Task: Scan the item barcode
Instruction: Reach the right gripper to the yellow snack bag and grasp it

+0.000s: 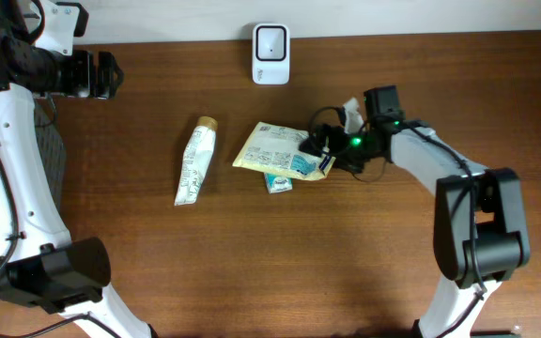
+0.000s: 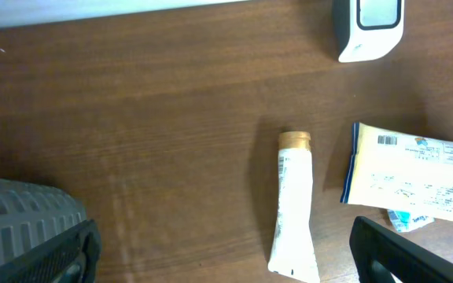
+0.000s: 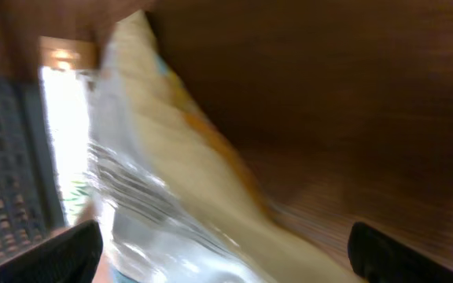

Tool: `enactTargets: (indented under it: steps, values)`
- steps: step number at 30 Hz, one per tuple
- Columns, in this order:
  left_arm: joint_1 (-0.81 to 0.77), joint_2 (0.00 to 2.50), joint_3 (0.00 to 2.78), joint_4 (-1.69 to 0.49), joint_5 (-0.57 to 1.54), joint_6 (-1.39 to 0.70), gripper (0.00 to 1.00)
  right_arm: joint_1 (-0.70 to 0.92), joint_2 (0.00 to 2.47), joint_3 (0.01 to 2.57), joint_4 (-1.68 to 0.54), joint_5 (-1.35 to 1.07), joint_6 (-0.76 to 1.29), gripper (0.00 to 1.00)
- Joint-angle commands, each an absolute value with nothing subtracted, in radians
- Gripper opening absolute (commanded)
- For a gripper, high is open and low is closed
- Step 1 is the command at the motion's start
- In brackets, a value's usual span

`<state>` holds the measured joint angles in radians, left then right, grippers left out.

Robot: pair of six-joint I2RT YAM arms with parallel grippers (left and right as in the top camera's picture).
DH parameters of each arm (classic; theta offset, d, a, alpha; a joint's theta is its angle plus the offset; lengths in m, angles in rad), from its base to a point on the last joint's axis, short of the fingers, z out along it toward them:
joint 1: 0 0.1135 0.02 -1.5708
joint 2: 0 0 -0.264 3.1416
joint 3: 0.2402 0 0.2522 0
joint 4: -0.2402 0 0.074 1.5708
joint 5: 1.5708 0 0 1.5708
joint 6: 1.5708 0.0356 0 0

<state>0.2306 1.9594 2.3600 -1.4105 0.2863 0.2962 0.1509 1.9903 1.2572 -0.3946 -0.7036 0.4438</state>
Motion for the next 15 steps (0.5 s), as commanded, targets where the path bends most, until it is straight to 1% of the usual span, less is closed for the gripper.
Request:
enactTargets:
  steps: [1,3,5,6,7,8,10,12,14,15]
  values:
    - [0.237,1.945,2.365,-1.409,0.288,0.308,0.99,0.235,1.987,1.243,-0.250,-0.747,0.579,0.99]
    - [0.237,1.945,2.365,-1.409,0.288,0.308,0.99,0.287,1.987,1.242,-0.244,-0.634,0.633,0.99]
    - [0.237,1.945,2.365,-1.409,0.287,0.308,0.99,0.320,1.989,1.242,-0.250,-0.581,0.645,0.99]
    - [0.237,1.945,2.365,-1.409,0.288,0.308,0.99,0.326,1.989,1.242,-0.250,-0.570,0.645,0.97]
    - [0.237,1.945,2.365,-1.409,0.288,0.309,0.99,0.329,1.989,1.242,-0.246,-0.562,0.645,0.84]
    - [0.237,1.945,2.365,-1.409,0.288,0.308,0.99,0.329,1.989,1.242,-0.242,-0.557,0.645,0.76]
    - [0.237,1.945,2.365,-1.409,0.287,0.308,0.99,0.329,1.989,1.242,-0.226,-0.514,0.645,0.74]
    - [0.237,1.945,2.365,-1.409,0.288,0.308,0.99,0.344,1.989,1.242,-0.169,-0.446,0.645,0.68]
    - [0.237,1.945,2.365,-1.409,0.288,0.308,0.99,0.368,1.989,1.242,-0.096,-0.427,0.644,0.55]
    - [0.237,1.945,2.365,-1.409,0.288,0.308,0.99,0.379,1.989,1.242,-0.065,-0.429,0.635,0.50]
